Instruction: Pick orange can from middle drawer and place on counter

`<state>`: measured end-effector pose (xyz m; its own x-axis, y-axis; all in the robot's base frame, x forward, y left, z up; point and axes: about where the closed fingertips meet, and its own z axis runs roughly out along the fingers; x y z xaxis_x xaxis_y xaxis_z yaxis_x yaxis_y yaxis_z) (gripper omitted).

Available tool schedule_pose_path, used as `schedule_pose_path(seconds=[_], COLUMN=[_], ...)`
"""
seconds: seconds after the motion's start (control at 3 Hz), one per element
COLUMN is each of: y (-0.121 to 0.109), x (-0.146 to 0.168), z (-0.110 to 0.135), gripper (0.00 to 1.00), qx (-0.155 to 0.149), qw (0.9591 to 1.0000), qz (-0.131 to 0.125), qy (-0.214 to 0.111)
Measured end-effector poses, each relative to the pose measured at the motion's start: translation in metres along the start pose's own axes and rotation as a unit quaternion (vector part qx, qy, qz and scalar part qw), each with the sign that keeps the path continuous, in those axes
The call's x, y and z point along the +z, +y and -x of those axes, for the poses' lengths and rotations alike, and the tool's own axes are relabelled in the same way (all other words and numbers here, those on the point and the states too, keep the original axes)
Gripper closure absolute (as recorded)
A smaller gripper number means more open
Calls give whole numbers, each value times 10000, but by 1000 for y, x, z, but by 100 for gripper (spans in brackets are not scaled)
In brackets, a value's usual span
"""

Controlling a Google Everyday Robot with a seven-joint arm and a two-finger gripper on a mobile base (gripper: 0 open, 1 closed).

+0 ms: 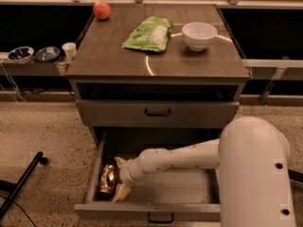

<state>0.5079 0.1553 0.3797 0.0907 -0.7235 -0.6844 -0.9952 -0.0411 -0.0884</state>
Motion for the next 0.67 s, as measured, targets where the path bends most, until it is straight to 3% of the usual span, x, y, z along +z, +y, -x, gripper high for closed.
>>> schedule_pose_path(seconds=[0.33,0.67], y=[-3,-11], x=[15,32], z=[3,9], gripper=[0,19], qx=[131,196], qw=[9997,9989], qz=[-33,152], qy=[-199,-409])
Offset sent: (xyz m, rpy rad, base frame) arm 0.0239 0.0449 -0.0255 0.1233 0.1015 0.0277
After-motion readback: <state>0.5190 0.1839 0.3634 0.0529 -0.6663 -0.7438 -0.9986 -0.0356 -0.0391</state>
